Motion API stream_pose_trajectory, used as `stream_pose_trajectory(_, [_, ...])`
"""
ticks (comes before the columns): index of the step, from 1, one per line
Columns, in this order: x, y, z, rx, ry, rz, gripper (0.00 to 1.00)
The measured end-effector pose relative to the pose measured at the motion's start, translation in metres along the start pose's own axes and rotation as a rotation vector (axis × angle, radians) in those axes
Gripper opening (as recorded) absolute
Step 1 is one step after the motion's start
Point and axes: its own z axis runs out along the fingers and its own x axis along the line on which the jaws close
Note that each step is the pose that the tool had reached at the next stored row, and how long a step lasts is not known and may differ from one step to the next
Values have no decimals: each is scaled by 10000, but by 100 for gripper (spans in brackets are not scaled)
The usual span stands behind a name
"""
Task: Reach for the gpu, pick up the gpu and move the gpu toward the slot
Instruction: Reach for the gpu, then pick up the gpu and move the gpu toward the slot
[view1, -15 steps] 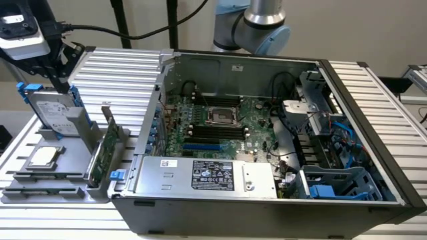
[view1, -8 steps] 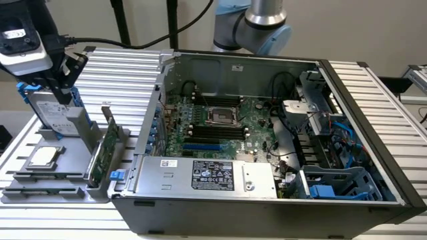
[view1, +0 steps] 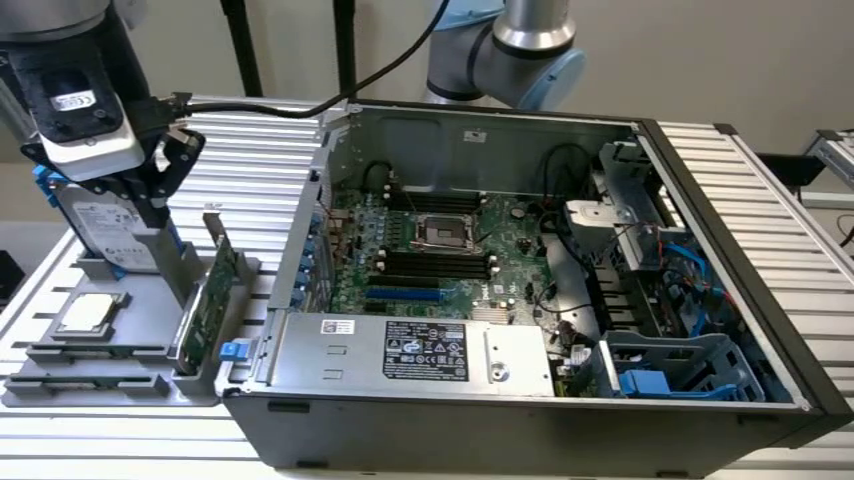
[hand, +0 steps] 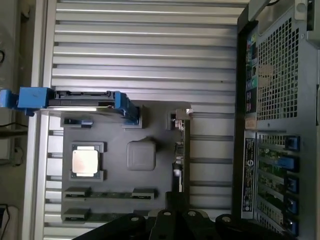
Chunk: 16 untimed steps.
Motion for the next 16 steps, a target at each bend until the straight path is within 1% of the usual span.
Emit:
stream_pose_trajectory(4, [-67, -23, 61, 23, 0, 0, 11])
stream_pose_trajectory(16, [-58, -24, 74, 30, 4, 15, 11])
